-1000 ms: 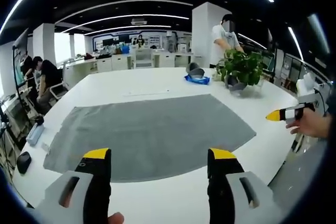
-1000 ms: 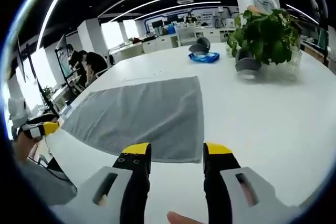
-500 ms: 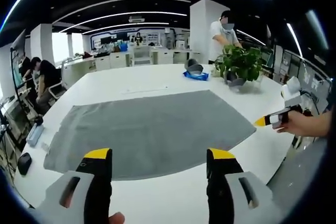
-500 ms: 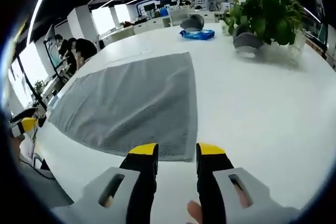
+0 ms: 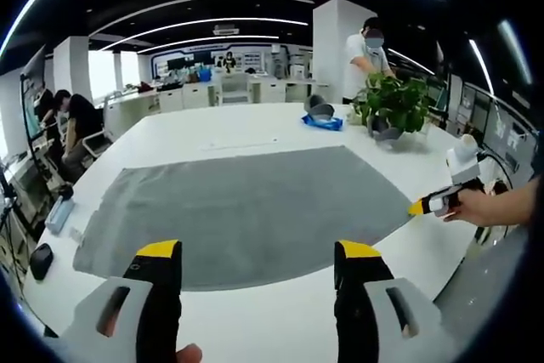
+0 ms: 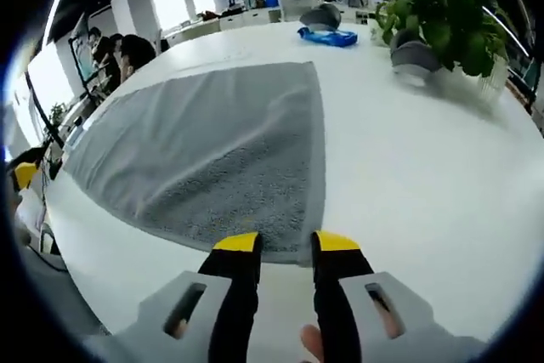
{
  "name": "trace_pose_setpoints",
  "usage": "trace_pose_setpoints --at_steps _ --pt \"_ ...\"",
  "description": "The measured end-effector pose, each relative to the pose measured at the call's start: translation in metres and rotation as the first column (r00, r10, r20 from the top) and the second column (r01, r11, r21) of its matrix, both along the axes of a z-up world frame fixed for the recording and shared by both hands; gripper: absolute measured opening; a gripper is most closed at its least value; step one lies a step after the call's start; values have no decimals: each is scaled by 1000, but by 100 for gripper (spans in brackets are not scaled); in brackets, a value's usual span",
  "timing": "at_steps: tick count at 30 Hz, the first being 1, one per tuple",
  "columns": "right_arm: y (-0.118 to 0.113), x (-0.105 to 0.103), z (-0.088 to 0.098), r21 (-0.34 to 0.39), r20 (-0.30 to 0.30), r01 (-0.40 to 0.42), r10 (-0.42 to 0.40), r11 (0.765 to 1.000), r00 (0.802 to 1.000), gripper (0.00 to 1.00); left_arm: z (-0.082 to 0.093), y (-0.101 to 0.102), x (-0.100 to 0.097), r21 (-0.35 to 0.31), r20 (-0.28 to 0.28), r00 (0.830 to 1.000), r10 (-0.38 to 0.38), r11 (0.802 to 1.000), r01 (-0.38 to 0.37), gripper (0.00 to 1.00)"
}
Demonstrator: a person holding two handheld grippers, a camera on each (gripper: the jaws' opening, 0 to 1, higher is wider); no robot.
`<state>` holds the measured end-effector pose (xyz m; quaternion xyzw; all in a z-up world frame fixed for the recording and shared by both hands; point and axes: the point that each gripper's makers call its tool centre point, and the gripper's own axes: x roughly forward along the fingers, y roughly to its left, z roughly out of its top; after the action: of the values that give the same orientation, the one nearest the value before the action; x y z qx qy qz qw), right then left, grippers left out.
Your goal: Fold the towel on the table until its edges align and the towel forms a compact rectangular stack.
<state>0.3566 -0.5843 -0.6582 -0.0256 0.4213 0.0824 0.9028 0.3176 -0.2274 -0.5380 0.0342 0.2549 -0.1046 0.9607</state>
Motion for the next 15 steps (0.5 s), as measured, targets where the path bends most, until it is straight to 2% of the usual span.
trace_pose_setpoints --at_steps 7,11,15 --pt "-2 1 -1 -29 -13 -2 2 1000 1000 17 -1 -2 -1 9 -3 1000 -8 1000 8 75" --pt "7 0 -2 -72 -18 -105 104 992 994 6 -1 -2 0 13 -3 1000 -11 1000 11 75" --pt "10 -2 -2 -109 -3 -122 122 987 993 2 -1 -3 -1 13 -4 1000 -14 1000 14 75"
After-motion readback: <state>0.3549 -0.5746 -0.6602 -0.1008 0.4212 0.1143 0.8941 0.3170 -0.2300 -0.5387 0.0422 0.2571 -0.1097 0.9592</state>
